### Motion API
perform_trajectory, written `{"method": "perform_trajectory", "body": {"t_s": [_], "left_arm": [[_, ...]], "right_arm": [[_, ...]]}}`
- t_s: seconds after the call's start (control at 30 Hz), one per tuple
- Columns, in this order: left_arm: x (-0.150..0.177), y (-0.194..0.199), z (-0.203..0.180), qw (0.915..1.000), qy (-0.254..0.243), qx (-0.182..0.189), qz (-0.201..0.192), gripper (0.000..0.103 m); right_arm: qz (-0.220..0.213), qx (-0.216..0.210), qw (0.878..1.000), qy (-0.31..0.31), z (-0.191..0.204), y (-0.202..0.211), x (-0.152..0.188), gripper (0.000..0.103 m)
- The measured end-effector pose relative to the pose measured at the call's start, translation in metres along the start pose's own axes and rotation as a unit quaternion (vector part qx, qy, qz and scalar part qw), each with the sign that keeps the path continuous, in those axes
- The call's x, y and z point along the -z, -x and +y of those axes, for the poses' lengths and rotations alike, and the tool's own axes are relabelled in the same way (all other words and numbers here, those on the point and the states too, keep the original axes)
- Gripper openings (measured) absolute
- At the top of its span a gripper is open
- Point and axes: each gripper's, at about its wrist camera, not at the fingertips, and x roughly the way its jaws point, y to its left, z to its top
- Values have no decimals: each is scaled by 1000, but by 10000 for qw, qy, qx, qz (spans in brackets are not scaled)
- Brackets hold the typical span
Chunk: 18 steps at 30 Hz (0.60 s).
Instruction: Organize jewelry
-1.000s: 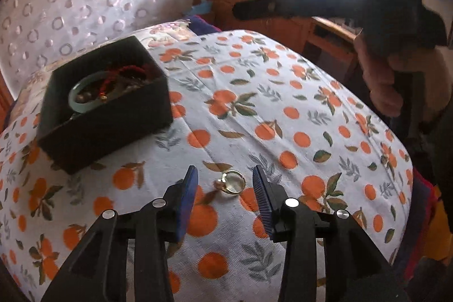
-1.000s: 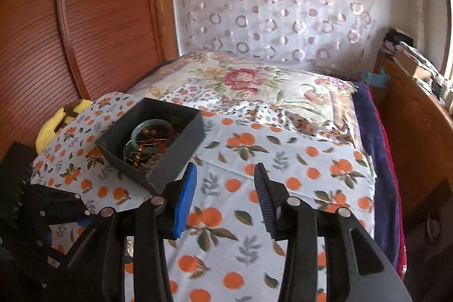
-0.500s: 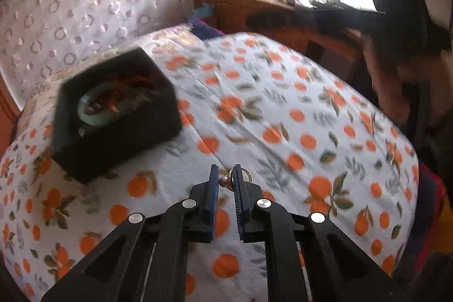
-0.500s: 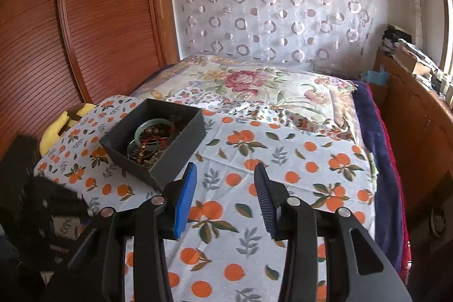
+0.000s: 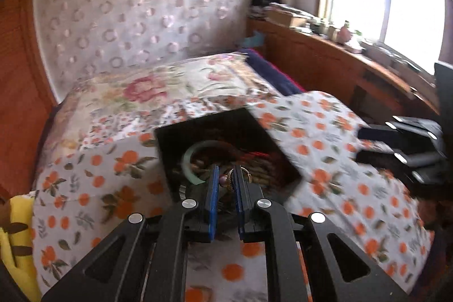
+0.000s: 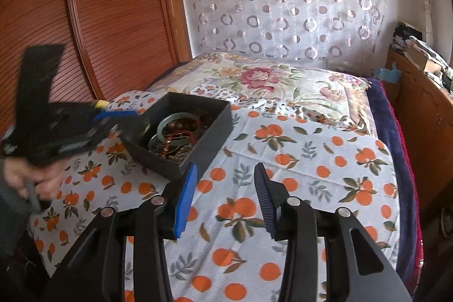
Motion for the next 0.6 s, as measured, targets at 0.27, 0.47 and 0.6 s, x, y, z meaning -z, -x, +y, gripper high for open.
{"method": "perform_trajectory", "body": {"t_s": [0.27, 0.47, 0.6], "left_arm": [[-1, 8, 13, 9996, 124, -224, -139, 27], [12, 40, 14, 9980, 369, -383, -335, 58], [25, 76, 10, 9954, 464, -601, -581, 84]], "right_arm": [[-54, -51, 10000, -18, 20, 4, 8, 45], [-295, 92, 9995, -72, 34, 27, 12, 45], [-533, 160, 9984, -125, 47, 50, 13, 45]]}}
